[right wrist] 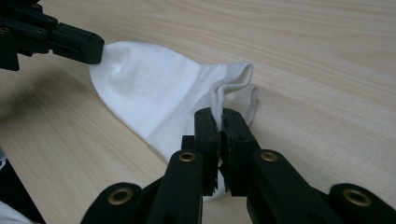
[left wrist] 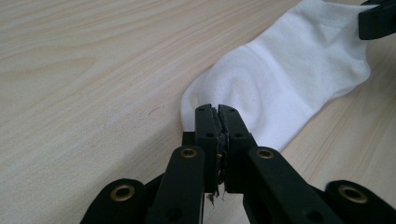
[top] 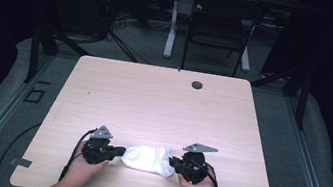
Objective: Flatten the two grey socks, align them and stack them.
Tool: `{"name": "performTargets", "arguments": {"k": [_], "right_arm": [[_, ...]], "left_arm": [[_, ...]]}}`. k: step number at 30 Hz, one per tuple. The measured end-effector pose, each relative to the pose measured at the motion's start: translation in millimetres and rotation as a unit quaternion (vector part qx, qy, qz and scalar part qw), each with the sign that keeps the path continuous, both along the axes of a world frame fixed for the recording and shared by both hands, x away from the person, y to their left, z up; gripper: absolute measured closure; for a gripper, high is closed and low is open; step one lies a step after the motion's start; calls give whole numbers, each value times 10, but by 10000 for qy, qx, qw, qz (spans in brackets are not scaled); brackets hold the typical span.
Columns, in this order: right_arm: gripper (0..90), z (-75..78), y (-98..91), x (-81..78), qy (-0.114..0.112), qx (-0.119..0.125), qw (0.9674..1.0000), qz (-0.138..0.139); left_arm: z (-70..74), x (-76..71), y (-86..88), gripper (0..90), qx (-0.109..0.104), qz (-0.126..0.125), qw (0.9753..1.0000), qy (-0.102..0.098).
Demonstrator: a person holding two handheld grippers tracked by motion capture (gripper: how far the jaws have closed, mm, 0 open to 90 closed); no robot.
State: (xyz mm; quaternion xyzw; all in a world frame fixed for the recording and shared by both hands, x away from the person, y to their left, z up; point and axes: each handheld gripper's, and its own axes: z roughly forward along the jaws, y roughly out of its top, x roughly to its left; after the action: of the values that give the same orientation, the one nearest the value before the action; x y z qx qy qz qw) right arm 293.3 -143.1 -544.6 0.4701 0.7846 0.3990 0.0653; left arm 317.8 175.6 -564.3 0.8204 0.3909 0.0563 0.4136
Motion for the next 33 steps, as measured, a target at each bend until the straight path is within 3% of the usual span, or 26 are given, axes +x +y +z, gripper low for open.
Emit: {"name": "performTargets", "arguments": {"k": [15,20,24,28,33], "right_arm": [[856,-92,-7,40,144,-106,9998,-41],[813,-111,-17,53,197,-99,9997,-53],[787,-76,-42,43,20,-124,9998,-133],[766,16,-71,-1,-306,-37,9992,-268],[761,46,13,-30,-448,72,9990,-26]], "left_arm": [[-88,34,-22,854,87,11,9998,156],[-60,32,-10,801,79,52,9999,64],[12,21,13,758,-5,79,9999,-99],[97,9,23,720,-130,147,9994,-287],[106,7,-28,701,-235,52,9993,-278]]}}
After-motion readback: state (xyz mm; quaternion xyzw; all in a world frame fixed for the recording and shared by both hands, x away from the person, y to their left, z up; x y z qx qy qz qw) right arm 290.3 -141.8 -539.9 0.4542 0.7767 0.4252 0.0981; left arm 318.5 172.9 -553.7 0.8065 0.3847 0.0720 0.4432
